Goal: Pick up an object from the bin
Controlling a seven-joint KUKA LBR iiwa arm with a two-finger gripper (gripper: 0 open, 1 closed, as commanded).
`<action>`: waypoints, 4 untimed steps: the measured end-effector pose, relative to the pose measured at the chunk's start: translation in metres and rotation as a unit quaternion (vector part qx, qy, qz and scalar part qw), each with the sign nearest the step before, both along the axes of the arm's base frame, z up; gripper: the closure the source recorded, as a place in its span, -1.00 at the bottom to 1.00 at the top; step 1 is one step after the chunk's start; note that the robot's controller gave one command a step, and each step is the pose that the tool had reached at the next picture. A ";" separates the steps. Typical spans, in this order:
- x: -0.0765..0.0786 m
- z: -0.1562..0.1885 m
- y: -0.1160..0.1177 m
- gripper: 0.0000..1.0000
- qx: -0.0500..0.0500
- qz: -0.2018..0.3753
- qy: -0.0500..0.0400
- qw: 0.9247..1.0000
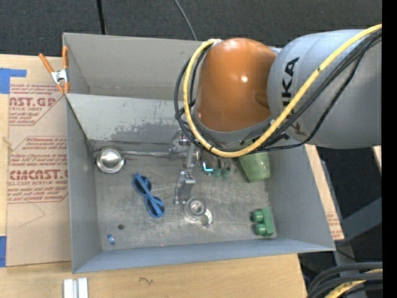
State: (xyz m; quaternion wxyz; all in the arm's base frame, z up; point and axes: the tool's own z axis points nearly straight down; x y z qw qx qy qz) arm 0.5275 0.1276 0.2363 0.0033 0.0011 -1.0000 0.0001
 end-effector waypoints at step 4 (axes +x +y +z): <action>0.016 -0.152 0.006 1.00 0.001 -0.013 -0.005 1.000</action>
Offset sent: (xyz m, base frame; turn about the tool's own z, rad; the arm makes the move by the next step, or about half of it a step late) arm 0.0000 0.0156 -0.1083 0.1105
